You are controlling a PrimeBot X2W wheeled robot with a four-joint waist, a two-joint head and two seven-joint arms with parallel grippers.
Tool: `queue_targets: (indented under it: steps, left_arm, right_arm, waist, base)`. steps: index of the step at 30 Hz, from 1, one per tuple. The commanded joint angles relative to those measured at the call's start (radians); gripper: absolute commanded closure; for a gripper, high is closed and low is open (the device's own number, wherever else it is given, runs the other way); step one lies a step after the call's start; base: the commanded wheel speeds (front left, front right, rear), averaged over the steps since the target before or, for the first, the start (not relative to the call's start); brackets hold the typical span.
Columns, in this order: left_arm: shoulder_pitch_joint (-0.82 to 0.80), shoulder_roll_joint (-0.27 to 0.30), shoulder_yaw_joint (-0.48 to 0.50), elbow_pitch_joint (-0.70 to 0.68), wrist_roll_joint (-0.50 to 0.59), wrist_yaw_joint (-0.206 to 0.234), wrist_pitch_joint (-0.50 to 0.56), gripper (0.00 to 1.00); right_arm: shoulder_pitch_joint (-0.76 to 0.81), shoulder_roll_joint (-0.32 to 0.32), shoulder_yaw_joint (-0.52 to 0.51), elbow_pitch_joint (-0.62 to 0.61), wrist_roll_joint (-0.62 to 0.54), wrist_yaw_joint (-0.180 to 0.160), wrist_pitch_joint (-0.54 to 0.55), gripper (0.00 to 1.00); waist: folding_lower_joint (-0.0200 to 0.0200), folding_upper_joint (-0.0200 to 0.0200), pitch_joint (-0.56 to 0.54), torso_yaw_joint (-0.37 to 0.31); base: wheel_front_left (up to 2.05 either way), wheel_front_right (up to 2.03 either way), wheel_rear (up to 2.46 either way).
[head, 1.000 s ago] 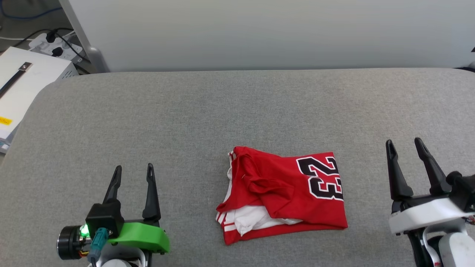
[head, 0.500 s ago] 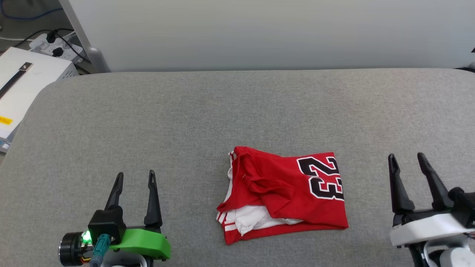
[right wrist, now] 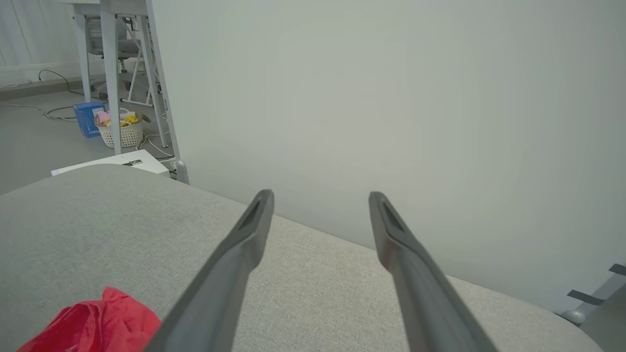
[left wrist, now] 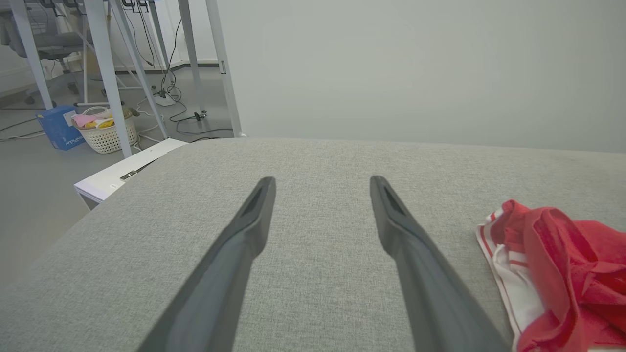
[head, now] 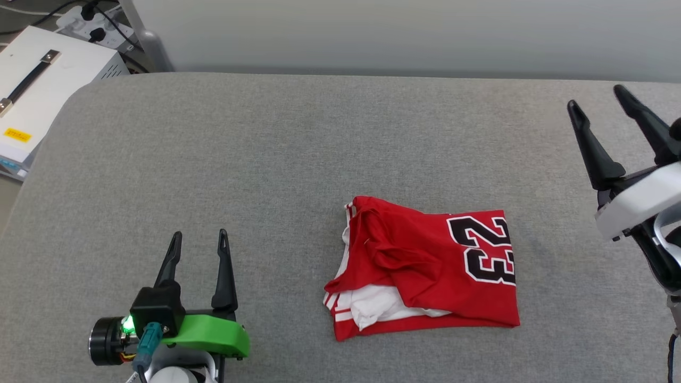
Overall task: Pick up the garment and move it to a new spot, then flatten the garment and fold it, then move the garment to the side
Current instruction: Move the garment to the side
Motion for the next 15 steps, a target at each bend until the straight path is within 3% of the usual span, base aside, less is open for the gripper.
queue_targets:
  steps: [1, 8, 9, 15]
  left_arm:
    - [-0.022, -0.004, -0.002, 0.001, 0.001, 0.002, -0.006, 0.00]
    - [-0.042, -0.004, -0.008, 0.003, -0.006, 0.007, -0.006, 0.00]
    - [-0.051, -0.004, -0.017, 0.001, -0.012, 0.010, -0.006, 0.00]
    - [-0.073, -0.004, -0.039, 0.002, -0.023, 0.015, -0.006, 0.00]
  right_arm:
    - [-0.021, -0.016, 0.022, 0.006, 0.051, -0.001, 0.062, 0.00]
    - [-0.048, -0.123, 0.136, 0.034, 0.284, -0.001, 0.441, 0.00]
    - [-0.016, -0.140, 0.149, 0.085, 0.414, -0.001, 0.637, 0.00]
    - [0.019, -0.109, 0.136, 0.158, 0.545, -0.001, 0.793, 0.00]
  waist:
    - [0.0000, 0.0000, 0.016, 0.015]
    - [0.0000, 0.0000, 0.037, 0.031]
    - [0.0000, 0.0000, 0.053, 0.041]
    - [0.0000, 0.0000, 0.092, 0.062]
  base:
    - [0.00, 0.00, 0.00]
    - [0.00, 0.00, 0.00]
    - [0.00, 0.00, 0.00]
    - [0.00, 0.00, 0.00]
